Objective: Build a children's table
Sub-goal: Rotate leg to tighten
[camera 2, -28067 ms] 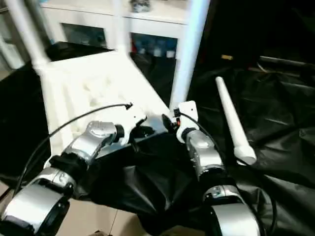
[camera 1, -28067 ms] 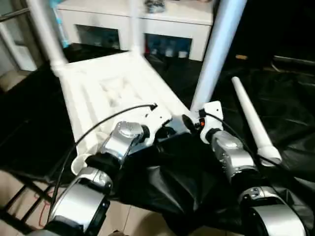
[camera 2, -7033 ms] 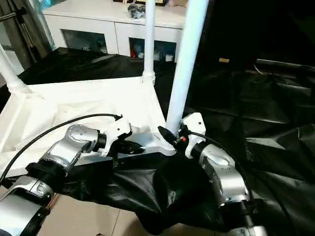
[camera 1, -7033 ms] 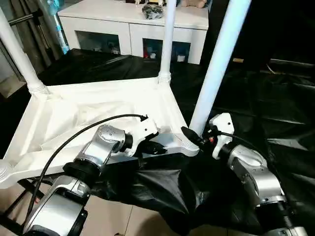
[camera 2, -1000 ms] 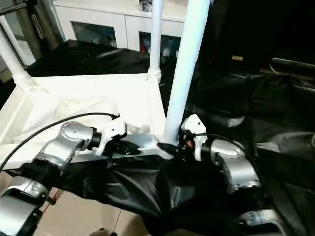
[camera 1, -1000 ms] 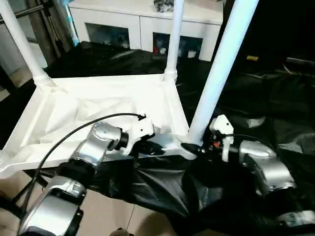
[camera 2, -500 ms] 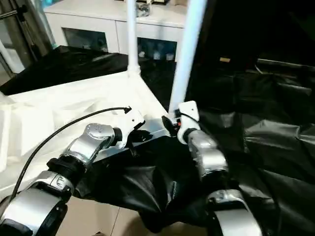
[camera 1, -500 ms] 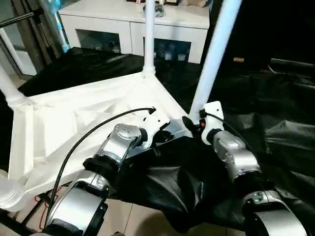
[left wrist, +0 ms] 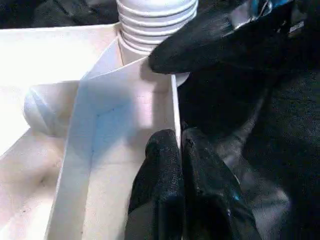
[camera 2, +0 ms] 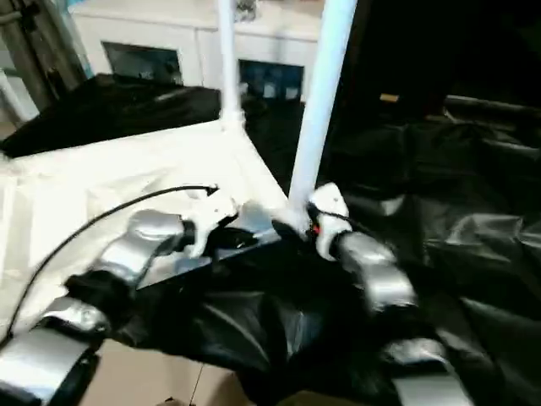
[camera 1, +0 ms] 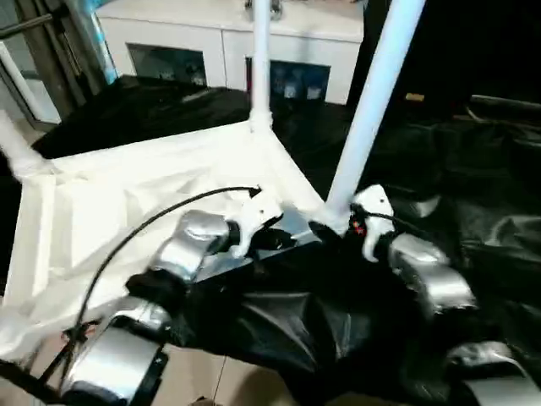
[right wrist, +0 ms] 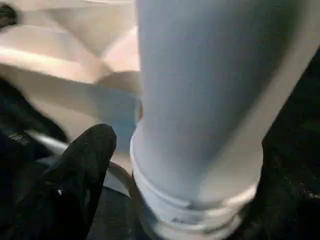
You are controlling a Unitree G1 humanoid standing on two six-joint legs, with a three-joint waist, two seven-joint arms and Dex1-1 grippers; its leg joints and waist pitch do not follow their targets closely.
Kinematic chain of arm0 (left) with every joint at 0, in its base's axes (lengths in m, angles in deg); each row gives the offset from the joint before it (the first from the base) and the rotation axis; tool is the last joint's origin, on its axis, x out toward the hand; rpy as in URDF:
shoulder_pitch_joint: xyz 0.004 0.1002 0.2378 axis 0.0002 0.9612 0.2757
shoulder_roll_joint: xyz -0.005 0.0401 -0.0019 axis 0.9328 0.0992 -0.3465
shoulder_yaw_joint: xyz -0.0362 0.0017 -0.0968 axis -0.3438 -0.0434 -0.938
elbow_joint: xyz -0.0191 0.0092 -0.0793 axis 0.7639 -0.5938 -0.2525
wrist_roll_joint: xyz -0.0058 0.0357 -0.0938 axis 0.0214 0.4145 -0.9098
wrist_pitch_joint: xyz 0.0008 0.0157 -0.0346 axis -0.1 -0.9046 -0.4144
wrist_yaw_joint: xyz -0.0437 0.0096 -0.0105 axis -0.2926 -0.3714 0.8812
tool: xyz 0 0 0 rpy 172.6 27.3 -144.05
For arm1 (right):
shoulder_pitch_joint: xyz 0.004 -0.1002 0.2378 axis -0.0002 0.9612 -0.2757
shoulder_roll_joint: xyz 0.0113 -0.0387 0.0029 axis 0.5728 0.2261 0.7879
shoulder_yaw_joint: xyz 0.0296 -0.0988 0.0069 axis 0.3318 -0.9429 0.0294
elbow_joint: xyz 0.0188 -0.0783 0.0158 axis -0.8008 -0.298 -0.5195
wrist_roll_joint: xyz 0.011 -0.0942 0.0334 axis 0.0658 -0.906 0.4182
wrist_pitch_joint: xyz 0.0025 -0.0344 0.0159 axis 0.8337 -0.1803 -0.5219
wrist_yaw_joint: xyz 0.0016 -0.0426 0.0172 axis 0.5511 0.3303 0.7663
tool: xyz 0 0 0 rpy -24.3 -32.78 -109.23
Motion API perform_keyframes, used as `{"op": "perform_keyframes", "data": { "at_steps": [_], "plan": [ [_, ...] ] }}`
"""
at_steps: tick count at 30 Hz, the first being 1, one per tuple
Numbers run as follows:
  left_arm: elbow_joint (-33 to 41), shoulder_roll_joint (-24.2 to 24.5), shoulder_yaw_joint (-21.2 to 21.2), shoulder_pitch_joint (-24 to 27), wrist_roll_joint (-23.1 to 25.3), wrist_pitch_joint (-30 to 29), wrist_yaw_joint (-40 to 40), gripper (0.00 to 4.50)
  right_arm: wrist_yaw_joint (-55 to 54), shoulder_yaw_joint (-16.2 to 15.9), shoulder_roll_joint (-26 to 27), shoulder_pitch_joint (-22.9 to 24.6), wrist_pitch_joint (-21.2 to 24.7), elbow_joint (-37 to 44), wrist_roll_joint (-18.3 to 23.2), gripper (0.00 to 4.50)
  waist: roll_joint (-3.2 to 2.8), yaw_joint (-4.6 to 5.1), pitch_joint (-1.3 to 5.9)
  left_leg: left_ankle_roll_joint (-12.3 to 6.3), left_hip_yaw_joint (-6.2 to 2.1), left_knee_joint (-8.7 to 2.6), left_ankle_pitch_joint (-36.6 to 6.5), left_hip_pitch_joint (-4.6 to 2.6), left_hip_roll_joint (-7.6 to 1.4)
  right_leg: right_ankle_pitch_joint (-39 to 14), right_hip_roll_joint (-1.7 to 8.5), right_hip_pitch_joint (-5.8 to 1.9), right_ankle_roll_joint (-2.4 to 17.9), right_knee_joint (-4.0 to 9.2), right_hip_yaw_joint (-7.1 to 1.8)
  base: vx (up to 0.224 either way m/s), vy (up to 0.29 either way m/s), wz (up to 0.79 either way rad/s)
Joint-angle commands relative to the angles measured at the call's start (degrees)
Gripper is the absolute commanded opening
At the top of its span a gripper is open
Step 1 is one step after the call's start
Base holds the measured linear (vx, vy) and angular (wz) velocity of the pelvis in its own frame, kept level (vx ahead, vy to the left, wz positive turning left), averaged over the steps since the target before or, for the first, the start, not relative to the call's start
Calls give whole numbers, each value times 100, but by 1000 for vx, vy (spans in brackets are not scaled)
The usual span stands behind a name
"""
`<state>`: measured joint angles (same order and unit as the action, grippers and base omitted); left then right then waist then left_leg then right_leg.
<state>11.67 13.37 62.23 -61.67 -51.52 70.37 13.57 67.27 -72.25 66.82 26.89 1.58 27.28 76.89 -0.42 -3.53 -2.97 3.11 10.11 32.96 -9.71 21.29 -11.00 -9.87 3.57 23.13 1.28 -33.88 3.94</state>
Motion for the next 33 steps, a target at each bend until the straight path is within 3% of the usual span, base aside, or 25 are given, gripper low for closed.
{"op": "perform_keyframes", "data": {
  "at_steps": [1, 3, 4, 7, 8, 11, 15, 21, 23, 28, 31, 33],
  "plan": [
    [249, -11, 116, 62, -220, 228, 455, 0, 656, -279, -76, 130, 179, 384, 190, 408, 42, -54, 430, -759, -23, -253, -479, -21, -218, 136, 425, -374, 1519, 262, -265, 0, 0, 0],
    [301, 67, 135, 94, -247, 242, 647, 0, 906, -329, -195, 203, 249, 540, 243, 408, 32, -87, 423, -783, -17, -253, -580, -27, -230, 14, 446, -367, 1532, 267, -255, 0, 0, 0],
    [392, 182, 157, 144, -283, 248, 913, 0, 1243, -410, -355, 315, 294, 771, 298, 408, 30, -123, 409, -672, -20, -273, -771, -50, -246, -395, 453, -364, 1472, 304, -251, 0, 0, 0],
    [538, 415, 238, 239, -348, 329, 1412, 0, 1736, -556, -575, 492, 391, 1138, 394, 408, 28, -168, 378, -510, -23, -301, -1020, -66, -253, -928, 450, -338, 1338, 352, -261, 0, 0, 0],
    [555, 455, 257, 253, -354, 355, 1488, 0, 1795, -580, -603, 514, 415, 1185, 403, 408, 28, -168, 378, -510, -23, -301, -1020, -66, -253, -928, 450, -338, 1338, 352, -261, 0, 0, 0],
    [567, 557, 264, 273, -356, 393, 1676, 0, 2026, -691, -710, 599, 523, 1390, 430, 408, 21, -166, 346, -307, -34, -341, -1329, -102, -268, -1578, 457, -299, 1180, 420, -267, 0, 0, 0],
    [633, 699, 283, 309, -388, 379, 1944, 0, 2235, -800, -781, 674, 708, 1549, 480, 375, 28, -169, 352, -239, -45, -347, -1338, -98, -270, -1642, 469, -296, 1129, 414, -279, 0, 0, 0],
    [683, 764, 325, 343, -416, 344, 2042, 0, 2296, -816, -794, 713, 811, 1600, 530, 331, 36, -180, 375, -292, -36, -322, -1066, -80, -257, -1188, 465, -311, 1220, 365, -279, 0, 0, 0],
    [683, 747, 314, 362, -404, 332, 2039, 0, 2293, -831, -789, 735, 858, 1603, 539, 299, 44, -180, 375, -304, -31, -316, -1042, -76, -252, -1183, 464, -315, 1220, 362, -276, 0, 0, 0],
    [549, 592, 231, 323, -350, 222, 1594, 0, 1941, -698, -552, 797, 1165, 1506, 629, 282, 49, -181, 366, -279, -34, -321, -1086, -81, -254, -1356, 464, -306, 1170, 382, -276, 0, 0, 0],
    [365, 314, 50, 187, -363, 29, 961, 0, 1292, -582, -215, 728, 1229, 1181, 517, 280, 57, -153, 330, -188, -41, -343, -1299, -98, -245, -1800, 474, -281, 1082, 434, -273, 0, 0, 0],
    [204, 144, -37, 81, -307, -55, 506, 0, 595, -481, 48, 607, 1030, 843, 296, 279, 50, -107, 328, -44, -54, -340, -1465, -128, -225, -2208, 501, -250, 1007, 471, -274, 0, 0, 0]
  ]
}}
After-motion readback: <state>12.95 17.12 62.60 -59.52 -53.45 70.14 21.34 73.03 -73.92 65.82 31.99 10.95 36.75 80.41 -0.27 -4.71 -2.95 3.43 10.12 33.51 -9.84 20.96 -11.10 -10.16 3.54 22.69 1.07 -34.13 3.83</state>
